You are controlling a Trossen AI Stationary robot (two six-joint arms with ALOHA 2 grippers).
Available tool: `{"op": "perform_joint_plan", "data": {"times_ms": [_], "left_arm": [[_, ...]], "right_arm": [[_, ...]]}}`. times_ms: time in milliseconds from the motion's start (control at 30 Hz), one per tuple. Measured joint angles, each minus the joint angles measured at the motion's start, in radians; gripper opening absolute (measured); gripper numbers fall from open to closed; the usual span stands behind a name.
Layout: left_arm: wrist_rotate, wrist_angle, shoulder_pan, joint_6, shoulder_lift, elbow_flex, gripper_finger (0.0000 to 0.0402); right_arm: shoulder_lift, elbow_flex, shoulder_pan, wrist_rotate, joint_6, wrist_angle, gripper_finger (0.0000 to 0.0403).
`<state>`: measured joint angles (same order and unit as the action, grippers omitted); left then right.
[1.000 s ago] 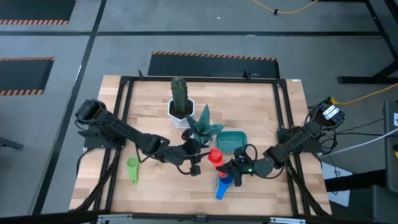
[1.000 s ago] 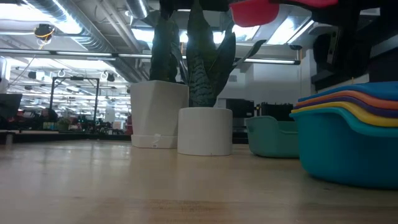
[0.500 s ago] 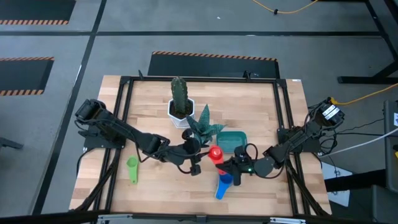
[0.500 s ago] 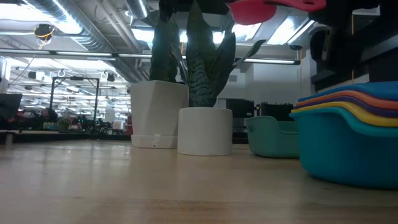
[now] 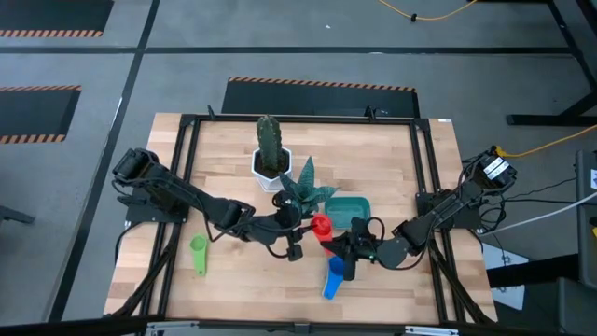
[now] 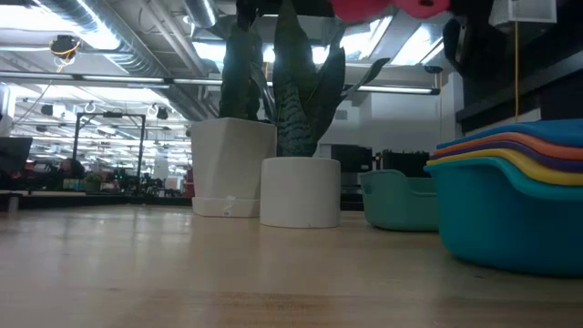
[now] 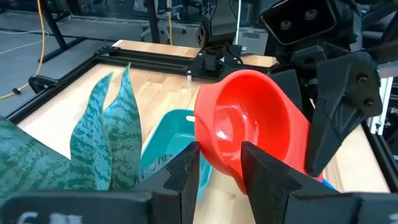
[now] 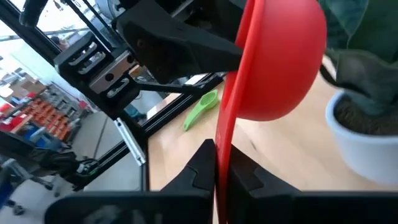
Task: Nest measuring cups in basket
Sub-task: Stack the red measuring cup on top of the blue measuring cup
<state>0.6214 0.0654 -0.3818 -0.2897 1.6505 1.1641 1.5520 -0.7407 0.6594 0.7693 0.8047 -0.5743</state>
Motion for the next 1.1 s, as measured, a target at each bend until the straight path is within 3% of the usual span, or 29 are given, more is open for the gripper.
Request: {"op": "perform_joint_plan", "data": {"times_ms": [267,600,800,1100], "left_arm": [[-0.008,-0.003,0.029,-0.05,0.0,0.0,0.0106],[0.006,0.004,0.038,-0.063,0.001,0.0,0.0047],[0.011,0.01,0.038,-0.063,0.002,0.0,0.0037],[0.0,0.013,0.038,-0.045,0.002,0.0,0.003]], "right_arm": [[0.0,-0.009,-0.001,0.022,-0.05,0.015,0.0014],[0.0,-0.012,-0.003,0.043,-0.055,0.018,0.0015],[0.0,-0.012,-0.011,0.041,-0.054,0.02,0.0015],[0.0,-0.013,-0.011,0.016,-0.051,0.02,0.0051]]}}
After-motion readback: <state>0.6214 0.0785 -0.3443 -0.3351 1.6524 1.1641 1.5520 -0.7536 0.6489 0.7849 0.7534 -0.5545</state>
